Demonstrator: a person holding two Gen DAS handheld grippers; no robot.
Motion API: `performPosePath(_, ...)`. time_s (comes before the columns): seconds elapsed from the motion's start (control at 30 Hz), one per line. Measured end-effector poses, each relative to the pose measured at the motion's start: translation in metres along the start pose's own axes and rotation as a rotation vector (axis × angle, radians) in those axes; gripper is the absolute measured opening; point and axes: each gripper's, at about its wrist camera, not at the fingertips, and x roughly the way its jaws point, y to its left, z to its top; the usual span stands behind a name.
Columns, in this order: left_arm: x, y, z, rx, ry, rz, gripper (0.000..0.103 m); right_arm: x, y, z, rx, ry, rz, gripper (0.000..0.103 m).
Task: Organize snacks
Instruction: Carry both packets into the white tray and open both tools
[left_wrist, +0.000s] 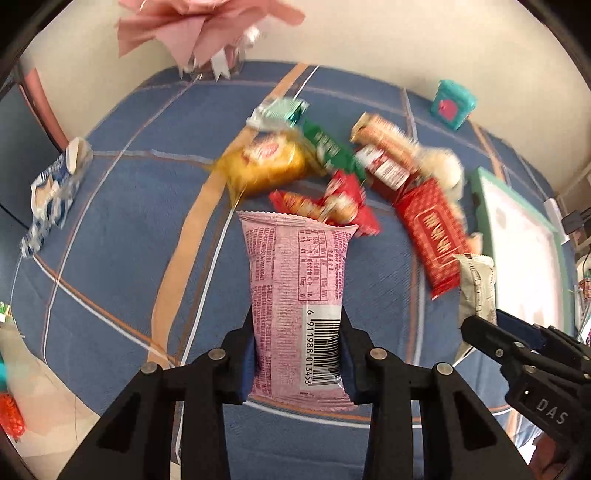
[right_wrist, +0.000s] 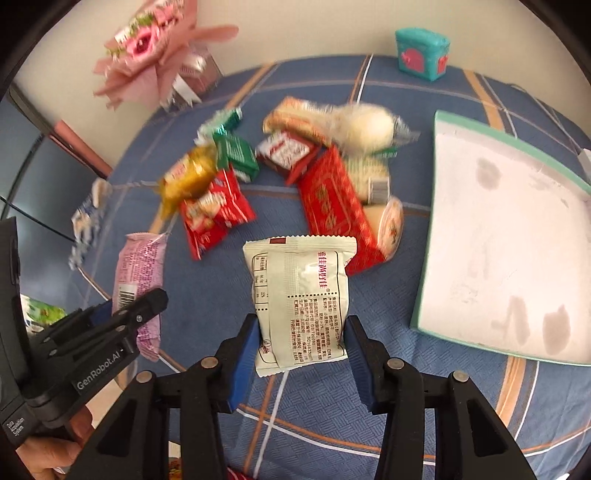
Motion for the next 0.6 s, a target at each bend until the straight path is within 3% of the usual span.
performPosePath(0.13, -0.005, -0.028, 0.021, 0.034, -0.007, -0.009, 0.039, -0.016, -0.009, 0.002, 0.053, -0.044, -0.05, 0.049)
performPosePath(0.23, -0.014, -0.054, 0.038, 0.09, -0.016, -0.019, 0.039, -0.023, -0.037, 0.008, 0.143, -0.066, -0.067, 0.049)
performPosePath(0.6, 0.005, -0.176, 0.069, 0.276, -0.021, -0.12, 0.039, -0.042, -0.156, 0.022, 0.473, -0.141, -0.326, 0.049)
